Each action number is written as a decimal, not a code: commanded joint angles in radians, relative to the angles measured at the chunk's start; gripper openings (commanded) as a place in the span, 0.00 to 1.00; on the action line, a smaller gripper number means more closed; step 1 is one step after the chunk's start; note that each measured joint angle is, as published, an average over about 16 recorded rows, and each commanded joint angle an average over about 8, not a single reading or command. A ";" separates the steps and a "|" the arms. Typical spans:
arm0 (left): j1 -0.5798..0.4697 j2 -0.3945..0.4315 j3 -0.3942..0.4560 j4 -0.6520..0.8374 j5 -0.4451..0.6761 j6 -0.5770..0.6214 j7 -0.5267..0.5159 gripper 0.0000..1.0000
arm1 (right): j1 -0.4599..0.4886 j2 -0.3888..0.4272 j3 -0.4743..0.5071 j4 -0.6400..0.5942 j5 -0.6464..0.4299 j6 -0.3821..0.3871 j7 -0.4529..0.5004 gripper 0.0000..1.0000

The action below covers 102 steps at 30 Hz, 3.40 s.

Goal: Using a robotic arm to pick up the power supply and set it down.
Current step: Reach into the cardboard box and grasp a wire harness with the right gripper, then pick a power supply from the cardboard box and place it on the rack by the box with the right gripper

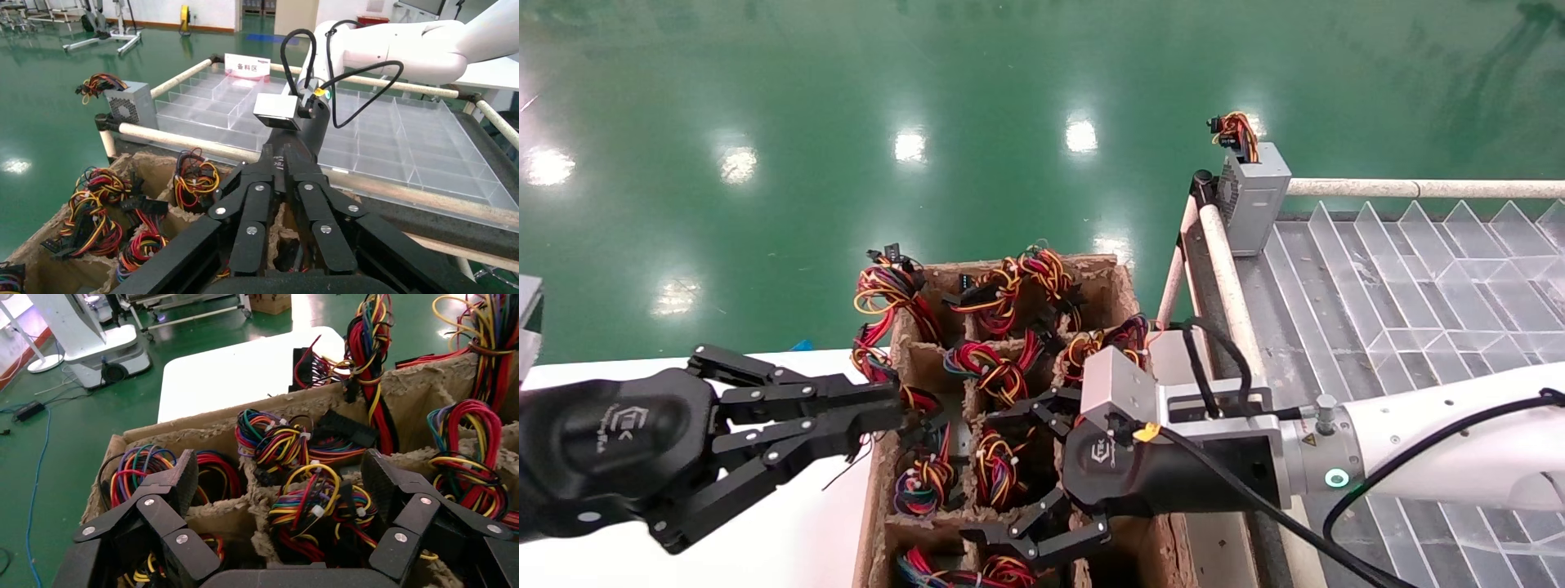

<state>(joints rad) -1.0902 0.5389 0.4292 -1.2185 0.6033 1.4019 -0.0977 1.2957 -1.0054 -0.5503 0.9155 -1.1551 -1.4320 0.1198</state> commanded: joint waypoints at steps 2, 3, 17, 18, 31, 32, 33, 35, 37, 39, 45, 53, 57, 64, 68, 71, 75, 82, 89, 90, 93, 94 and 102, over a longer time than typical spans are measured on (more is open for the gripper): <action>0.000 0.000 0.000 0.000 0.000 0.000 0.000 0.00 | -0.002 -0.001 -0.003 0.002 -0.001 -0.001 0.008 0.00; 0.000 0.000 0.000 0.000 0.000 0.000 0.000 0.00 | -0.001 -0.002 -0.005 0.002 -0.004 -0.001 0.010 0.00; 0.000 0.000 0.000 0.000 0.000 0.000 0.000 0.00 | 0.006 -0.005 -0.029 -0.009 -0.064 0.028 0.011 0.00; 0.000 0.000 0.000 0.000 0.000 0.000 0.000 0.00 | 0.006 -0.005 -0.030 -0.010 -0.066 0.030 0.011 0.00; 0.000 0.000 0.000 0.000 0.000 0.000 0.000 0.00 | 0.013 0.000 -0.037 -0.013 -0.091 0.042 0.003 0.00; 0.000 0.000 0.000 0.000 0.000 0.000 0.000 0.00 | 0.014 0.000 -0.038 -0.012 -0.093 0.042 0.003 0.00; 0.000 0.000 0.000 0.000 0.000 0.000 0.000 0.00 | 0.014 0.000 -0.038 -0.011 -0.094 0.042 0.003 0.00; 0.000 0.000 0.000 0.000 0.000 0.000 0.000 0.00 | 0.014 0.001 -0.039 -0.009 -0.096 0.043 0.004 0.00; 0.000 0.000 0.000 0.000 0.000 0.000 0.000 0.00 | 0.015 0.002 -0.040 -0.005 -0.098 0.043 0.005 0.00; 0.000 0.000 0.000 0.000 0.000 0.000 0.000 0.00 | 0.017 0.004 -0.040 -0.001 -0.099 0.043 0.007 0.00; 0.000 0.000 0.000 0.000 0.000 0.000 0.000 0.00 | 0.022 0.014 -0.035 0.019 -0.095 0.043 0.022 0.00; 0.000 0.000 0.000 0.000 0.000 0.000 0.000 0.00 | 0.044 0.037 -0.023 0.080 -0.085 0.043 0.060 0.00; 0.000 0.000 0.000 0.000 0.000 0.000 0.000 0.00 | 0.069 0.059 -0.009 0.148 -0.076 0.045 0.095 0.00; 0.000 0.000 0.000 0.000 0.000 0.000 0.000 0.00 | 0.115 0.103 0.037 0.284 -0.037 0.070 0.168 0.00; 0.000 0.000 0.000 0.000 0.000 0.000 0.000 0.00 | 0.138 0.120 0.070 0.343 -0.009 0.098 0.193 0.00; 0.000 0.000 0.000 0.000 0.000 0.000 0.000 0.00 | 0.168 0.129 0.098 0.373 0.005 0.123 0.198 0.00; 0.000 0.000 0.000 0.000 0.000 0.000 0.000 0.00 | 0.232 0.139 0.132 0.388 0.001 0.155 0.188 0.00; 0.000 0.000 0.000 0.000 0.000 0.000 0.000 0.00 | 0.354 0.144 0.155 0.331 -0.069 0.198 0.128 0.00; 0.000 0.000 0.000 0.000 0.000 0.000 0.000 0.00 | 0.440 0.128 0.147 0.198 -0.162 0.246 0.069 0.00; 0.000 0.000 0.000 0.000 0.000 0.000 0.000 0.00 | 0.450 0.125 0.145 0.174 -0.173 0.251 0.058 0.00; 0.000 0.000 0.000 0.000 0.000 0.000 0.000 0.00 | 0.479 0.117 0.131 0.095 -0.219 0.269 0.027 0.00; 0.000 0.000 0.000 0.000 0.000 0.000 0.000 0.00 | 0.488 0.114 0.126 0.068 -0.236 0.277 0.018 0.00; 0.000 0.000 0.000 0.000 0.000 0.000 0.000 0.00 | 0.511 0.112 0.091 -0.092 -0.345 0.340 -0.005 0.00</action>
<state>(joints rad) -1.0902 0.5389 0.4292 -1.2185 0.6033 1.4019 -0.0977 1.8038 -0.8935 -0.4562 0.8297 -1.4910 -1.0933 0.1151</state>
